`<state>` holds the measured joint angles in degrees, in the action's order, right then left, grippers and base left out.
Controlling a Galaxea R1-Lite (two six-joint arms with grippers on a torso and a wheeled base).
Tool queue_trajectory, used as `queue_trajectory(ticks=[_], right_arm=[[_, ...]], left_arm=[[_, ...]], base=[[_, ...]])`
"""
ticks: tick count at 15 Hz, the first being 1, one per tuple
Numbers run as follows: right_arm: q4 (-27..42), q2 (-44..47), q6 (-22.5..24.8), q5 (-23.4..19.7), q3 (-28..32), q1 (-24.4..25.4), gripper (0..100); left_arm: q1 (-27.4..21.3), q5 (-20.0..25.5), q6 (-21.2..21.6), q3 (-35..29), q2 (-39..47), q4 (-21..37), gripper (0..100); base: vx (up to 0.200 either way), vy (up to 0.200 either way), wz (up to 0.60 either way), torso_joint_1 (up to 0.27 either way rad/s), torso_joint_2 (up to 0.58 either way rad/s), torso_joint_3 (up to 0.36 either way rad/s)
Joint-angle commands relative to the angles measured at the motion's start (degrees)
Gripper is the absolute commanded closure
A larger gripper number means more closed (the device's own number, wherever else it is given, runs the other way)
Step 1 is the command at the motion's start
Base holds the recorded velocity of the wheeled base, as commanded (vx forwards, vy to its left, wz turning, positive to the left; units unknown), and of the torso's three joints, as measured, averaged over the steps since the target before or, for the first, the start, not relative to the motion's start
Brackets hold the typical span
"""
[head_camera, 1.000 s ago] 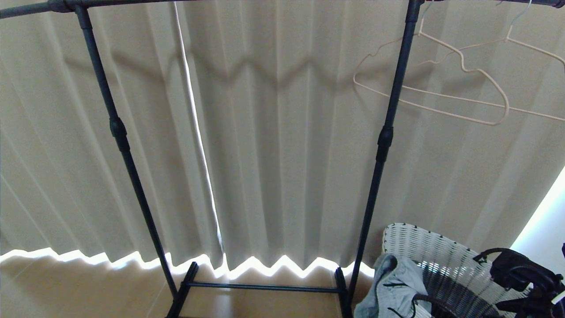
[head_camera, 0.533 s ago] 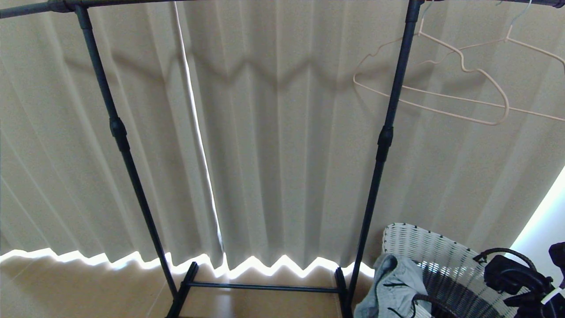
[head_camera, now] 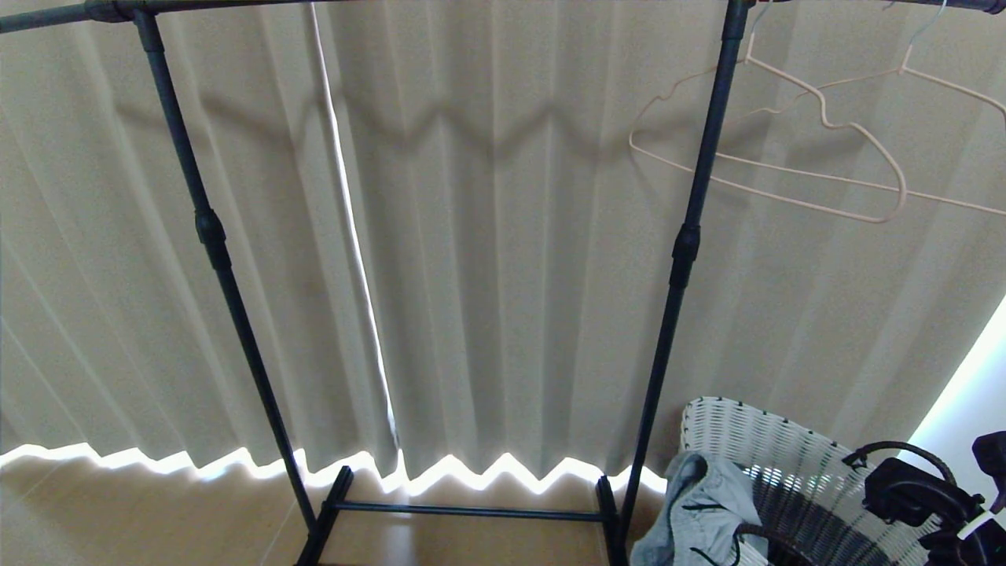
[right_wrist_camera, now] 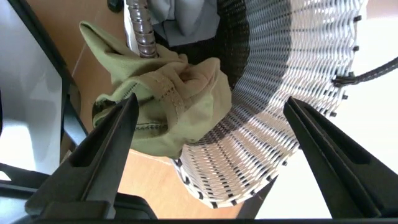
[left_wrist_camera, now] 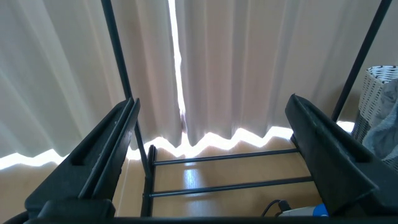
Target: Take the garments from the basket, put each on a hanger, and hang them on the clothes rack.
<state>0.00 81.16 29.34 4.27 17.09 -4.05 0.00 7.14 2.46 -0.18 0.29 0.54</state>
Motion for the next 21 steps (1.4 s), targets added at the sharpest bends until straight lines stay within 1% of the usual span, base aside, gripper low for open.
queue_trajectory(ticks=[1,3,4,6,9,10,12,14,16,18,19,21], right_arm=[[-0.2,2.2,0.0,0.1,0.0,0.0,0],[-0.4,5.3,0.0,1.3,0.2,0.0,0],[-2.5,6.8,0.1,2.0,0.0,0.0,0],[-3.2,8.2,0.1,3.0,0.1,-0.1,0],[-5.5,10.3,0.0,3.0,-0.3,-0.1,0],[-7.6,11.2,0.1,3.0,-0.8,-0.1,100],[-9.8,11.6,0.1,2.9,-1.5,0.0,100],[-9.8,10.9,0.0,2.7,-1.9,0.0,100],[-10.5,7.8,-0.3,1.7,-2.5,0.0,100],[-12.2,1.5,-0.3,-0.9,-3.6,0.0,100],[-12.0,-2.9,-0.6,-2.4,-3.7,0.0,100],[-11.9,-13.8,-4.3,-5.7,-3.2,0.0,100]], left_arm=[[0.0,0.0,0.0,0.0,0.0,0.0,0],[0.0,0.0,0.0,0.0,0.0,0.0,0],[0.0,-0.1,0.0,0.0,0.0,0.0,0],[0.0,-0.1,0.0,0.0,0.0,0.0,0],[0.0,-0.1,0.0,0.0,0.0,0.0,0],[0.0,-0.1,0.0,0.0,0.0,0.0,0],[0.0,-0.2,0.0,0.0,0.0,0.0,0],[0.0,-0.1,0.0,0.0,0.0,0.0,0],[0.0,-0.1,0.0,0.0,0.0,0.0,0],[0.0,0.0,0.1,0.0,0.0,0.1,0],[0.0,0.0,0.1,0.0,0.0,0.1,0],[0.0,0.1,0.2,0.0,0.0,0.1,0]], base=[[0.000,0.000,0.00,0.000,0.00,0.000],[0.000,0.000,0.00,0.000,0.00,0.000],[0.000,0.000,0.00,0.000,0.00,0.000],[0.000,0.000,0.00,0.000,0.00,0.000],[0.000,0.000,0.00,0.000,0.00,0.000],[0.000,0.000,0.00,0.000,0.00,0.000],[0.000,0.000,0.00,0.000,0.00,0.000],[0.000,0.000,0.00,0.000,0.00,0.000],[0.000,0.000,0.00,0.000,0.00,0.000],[0.000,0.000,0.00,0.000,0.00,0.000],[0.000,0.000,0.00,0.000,0.00,0.000],[0.000,0.000,0.00,0.000,0.00,0.000]])
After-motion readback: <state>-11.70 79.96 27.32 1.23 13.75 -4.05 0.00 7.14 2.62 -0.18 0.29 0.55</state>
